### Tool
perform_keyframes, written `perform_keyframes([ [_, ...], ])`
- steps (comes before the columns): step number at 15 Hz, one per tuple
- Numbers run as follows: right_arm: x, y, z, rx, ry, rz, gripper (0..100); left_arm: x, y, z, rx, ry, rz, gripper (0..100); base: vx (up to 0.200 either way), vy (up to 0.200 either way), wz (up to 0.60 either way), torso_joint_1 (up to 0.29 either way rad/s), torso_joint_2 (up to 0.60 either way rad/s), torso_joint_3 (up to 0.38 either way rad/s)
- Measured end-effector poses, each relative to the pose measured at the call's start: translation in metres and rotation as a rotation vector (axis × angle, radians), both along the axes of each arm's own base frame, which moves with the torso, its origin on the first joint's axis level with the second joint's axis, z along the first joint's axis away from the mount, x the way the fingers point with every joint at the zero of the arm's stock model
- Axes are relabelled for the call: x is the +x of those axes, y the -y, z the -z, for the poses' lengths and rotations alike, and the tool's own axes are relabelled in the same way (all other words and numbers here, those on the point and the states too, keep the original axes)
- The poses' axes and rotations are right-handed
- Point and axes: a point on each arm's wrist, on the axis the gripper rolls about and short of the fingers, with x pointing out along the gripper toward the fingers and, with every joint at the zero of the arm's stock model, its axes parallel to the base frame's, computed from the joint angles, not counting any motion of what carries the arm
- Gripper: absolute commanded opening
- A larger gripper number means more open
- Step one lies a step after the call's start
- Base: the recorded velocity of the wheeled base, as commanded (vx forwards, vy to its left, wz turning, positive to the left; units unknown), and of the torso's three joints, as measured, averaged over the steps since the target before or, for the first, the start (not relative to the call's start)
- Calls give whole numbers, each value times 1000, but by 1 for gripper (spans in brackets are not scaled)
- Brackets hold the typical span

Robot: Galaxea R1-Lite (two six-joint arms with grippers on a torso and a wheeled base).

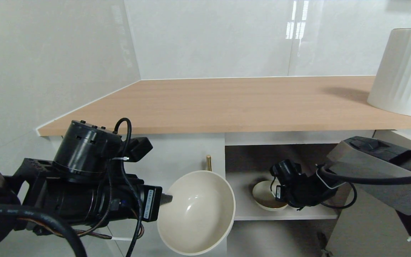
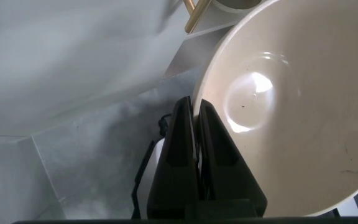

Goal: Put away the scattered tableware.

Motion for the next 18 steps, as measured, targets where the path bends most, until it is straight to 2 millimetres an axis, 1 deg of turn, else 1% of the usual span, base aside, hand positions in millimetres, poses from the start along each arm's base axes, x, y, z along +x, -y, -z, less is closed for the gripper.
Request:
perform_keyframes([
  [3, 1, 0, 0, 0, 1, 1, 0, 0, 0, 0, 1, 0, -1, 0, 0, 0, 0, 0, 0, 0],
  [4, 0, 0, 0, -2, 1, 2, 100, 0, 0, 0, 0, 1, -1, 0, 0, 0, 0, 0, 0, 0],
  [15, -2, 0, -2, 0, -1, 2, 100, 0, 0, 0, 0, 1, -1, 0, 0, 0, 0, 0, 0, 0],
  [17, -12, -4, -8, 19, -16, -31, 100, 0, 0, 0, 1, 0, -1, 0, 0, 0, 0, 0, 0, 0],
  [18, -19, -9, -13, 50, -29, -71, 100, 0, 0, 0, 1, 0, -1, 0, 0, 0, 0, 0, 0, 0],
])
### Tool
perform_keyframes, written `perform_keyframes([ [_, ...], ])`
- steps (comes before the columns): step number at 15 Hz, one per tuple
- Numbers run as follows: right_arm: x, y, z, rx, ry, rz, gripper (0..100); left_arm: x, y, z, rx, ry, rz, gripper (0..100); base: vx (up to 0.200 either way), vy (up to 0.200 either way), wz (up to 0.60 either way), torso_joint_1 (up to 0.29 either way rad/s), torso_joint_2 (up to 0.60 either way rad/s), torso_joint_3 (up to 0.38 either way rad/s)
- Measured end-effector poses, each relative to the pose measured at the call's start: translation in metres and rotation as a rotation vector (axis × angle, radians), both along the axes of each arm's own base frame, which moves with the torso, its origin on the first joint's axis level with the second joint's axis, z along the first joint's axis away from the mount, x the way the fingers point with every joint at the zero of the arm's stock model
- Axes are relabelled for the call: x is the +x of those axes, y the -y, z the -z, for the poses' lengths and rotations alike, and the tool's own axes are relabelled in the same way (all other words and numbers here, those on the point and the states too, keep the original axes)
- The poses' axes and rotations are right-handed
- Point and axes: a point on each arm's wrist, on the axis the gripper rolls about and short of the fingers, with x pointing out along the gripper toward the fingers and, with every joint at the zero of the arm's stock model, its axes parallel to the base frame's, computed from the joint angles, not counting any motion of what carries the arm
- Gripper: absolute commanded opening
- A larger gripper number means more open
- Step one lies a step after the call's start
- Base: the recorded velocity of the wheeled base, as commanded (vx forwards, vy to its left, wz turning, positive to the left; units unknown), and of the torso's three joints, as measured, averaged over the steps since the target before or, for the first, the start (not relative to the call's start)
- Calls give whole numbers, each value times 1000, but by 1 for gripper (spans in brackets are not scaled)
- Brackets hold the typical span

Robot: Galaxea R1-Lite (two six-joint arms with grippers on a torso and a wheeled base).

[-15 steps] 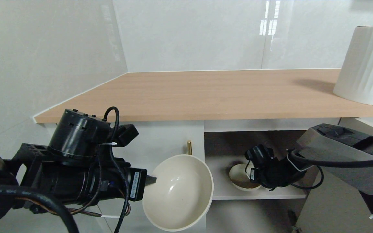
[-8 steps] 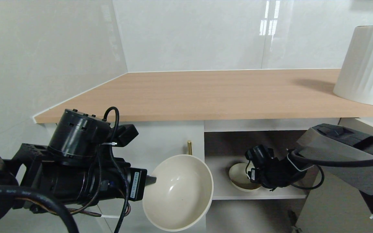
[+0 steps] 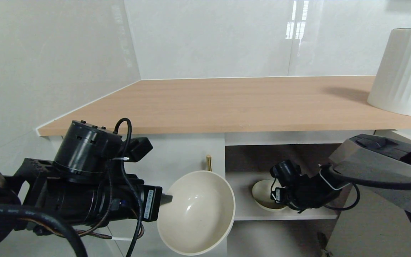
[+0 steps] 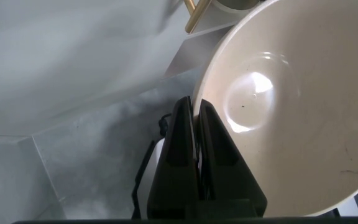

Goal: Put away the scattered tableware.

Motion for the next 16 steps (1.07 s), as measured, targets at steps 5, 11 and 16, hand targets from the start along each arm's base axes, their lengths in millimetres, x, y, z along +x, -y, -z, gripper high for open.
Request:
perform_keyframes([
  [5, -43, -14, -46, 179, -52, -236, 100, 0, 0, 1, 2, -3, 0, 0, 0, 0, 0, 0, 0, 0],
  [11, -102, 5, -88, 296, -111, -676, 100, 1, 11, 24, 215, 15, -26, 0, 0, 0, 0, 0, 0, 0],
  [16, -116, 15, -106, 319, -72, -745, 100, -2, 38, 50, 282, -35, 51, 0, 0, 0, 0, 0, 0, 0],
])
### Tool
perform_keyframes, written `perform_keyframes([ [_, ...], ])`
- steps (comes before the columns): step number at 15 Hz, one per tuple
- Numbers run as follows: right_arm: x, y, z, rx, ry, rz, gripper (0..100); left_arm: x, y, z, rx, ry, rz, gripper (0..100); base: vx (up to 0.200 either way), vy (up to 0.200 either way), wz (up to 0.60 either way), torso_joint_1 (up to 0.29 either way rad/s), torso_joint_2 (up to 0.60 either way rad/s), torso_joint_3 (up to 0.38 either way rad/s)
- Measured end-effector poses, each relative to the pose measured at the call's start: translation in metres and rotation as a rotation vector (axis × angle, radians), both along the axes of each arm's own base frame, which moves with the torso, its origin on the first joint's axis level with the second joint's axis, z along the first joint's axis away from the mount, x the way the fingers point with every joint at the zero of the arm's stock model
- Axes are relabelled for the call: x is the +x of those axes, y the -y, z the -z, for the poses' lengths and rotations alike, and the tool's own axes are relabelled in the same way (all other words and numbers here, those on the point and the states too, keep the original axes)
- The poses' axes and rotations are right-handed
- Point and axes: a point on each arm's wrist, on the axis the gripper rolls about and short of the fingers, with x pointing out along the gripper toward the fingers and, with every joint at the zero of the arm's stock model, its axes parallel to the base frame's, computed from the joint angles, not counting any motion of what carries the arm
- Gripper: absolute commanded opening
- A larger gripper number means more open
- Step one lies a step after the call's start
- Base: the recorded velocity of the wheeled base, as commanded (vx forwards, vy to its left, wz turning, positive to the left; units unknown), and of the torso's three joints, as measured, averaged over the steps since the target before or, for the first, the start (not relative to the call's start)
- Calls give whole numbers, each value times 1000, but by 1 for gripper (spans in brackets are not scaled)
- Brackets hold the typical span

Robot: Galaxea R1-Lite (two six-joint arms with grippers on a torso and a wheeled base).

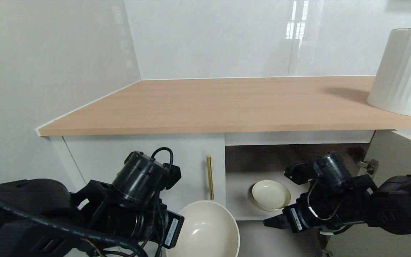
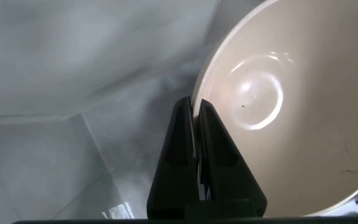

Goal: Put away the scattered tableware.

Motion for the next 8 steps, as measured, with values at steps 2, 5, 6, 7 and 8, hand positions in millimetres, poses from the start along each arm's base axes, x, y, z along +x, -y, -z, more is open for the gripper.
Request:
perform_keyframes([
  [2, -9, -5, -15, 43, 23, -16, 100, -1, 11, 7, 5, -9, 30, 0, 0, 0, 0, 0, 0, 0],
  [5, -28, -21, -31, 75, 11, -41, 100, -2, 22, 12, 1, -29, 38, 0, 0, 0, 0, 0, 0, 0],
  [6, -34, -25, -35, 48, -2, -45, 100, -3, 27, 13, -9, -34, 36, 0, 0, 0, 0, 0, 0, 0],
  [7, -37, -28, -39, 29, -5, -48, 100, -4, 30, 13, -13, -38, 39, 0, 0, 0, 0, 0, 0, 0],
  [8, -41, -32, -42, 10, -20, -55, 100, -5, 32, 13, -12, -40, 45, 0, 0, 0, 0, 0, 0, 0],
])
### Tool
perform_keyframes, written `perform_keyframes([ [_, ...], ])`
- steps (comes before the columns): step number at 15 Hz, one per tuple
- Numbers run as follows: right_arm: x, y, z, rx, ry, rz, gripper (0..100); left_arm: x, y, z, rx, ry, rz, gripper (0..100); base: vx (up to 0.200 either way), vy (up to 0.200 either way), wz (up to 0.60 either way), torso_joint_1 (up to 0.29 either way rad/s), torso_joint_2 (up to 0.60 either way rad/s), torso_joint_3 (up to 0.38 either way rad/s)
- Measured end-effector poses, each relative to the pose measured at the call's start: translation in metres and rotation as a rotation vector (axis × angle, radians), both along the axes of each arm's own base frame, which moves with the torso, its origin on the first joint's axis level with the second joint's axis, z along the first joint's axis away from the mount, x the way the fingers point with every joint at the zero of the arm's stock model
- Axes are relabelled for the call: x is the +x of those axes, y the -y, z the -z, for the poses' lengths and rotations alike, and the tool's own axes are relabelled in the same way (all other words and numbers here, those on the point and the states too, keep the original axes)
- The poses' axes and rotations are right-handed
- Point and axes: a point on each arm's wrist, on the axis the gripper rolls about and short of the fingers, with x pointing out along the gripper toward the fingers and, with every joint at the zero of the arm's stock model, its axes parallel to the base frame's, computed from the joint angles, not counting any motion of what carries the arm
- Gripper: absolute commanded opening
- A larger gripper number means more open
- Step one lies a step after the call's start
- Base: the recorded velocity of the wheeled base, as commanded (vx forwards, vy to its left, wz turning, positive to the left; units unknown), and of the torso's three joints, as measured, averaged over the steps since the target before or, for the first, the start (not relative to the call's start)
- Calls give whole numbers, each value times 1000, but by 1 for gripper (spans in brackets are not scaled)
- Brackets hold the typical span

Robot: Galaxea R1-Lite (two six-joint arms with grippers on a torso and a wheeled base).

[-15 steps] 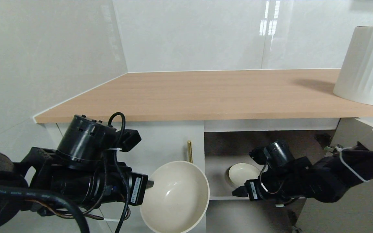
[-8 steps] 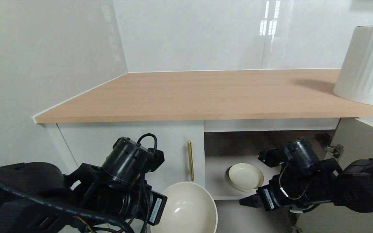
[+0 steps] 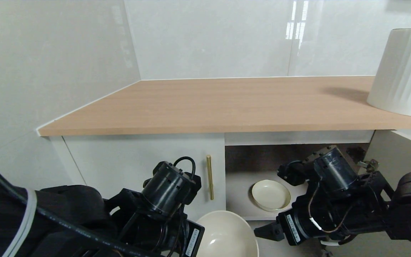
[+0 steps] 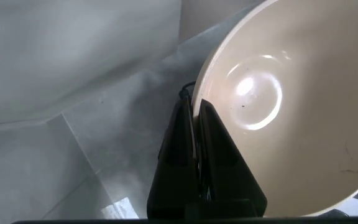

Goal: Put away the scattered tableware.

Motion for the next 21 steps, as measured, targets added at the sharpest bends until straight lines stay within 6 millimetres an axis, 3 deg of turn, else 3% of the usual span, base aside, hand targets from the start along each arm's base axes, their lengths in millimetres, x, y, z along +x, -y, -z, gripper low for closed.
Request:
perform_keyframes([
  [4, -4, -13, -4, -10, 9, -15, 100, -2, 4, 1, 2, -3, 14, 0, 0, 0, 0, 0, 0, 0],
  [11, -4, -32, 13, -70, -9, -10, 100, -3, 7, 5, 6, -13, 24, 0, 0, 0, 0, 0, 0, 0],
  [12, -4, -33, 14, -73, -12, -14, 0, -2, 7, 6, 8, -14, 24, 0, 0, 0, 0, 0, 0, 0],
  [21, -14, -48, 22, -88, -33, -59, 0, 0, 9, 12, 23, -33, 19, 0, 0, 0, 0, 0, 0, 0],
])
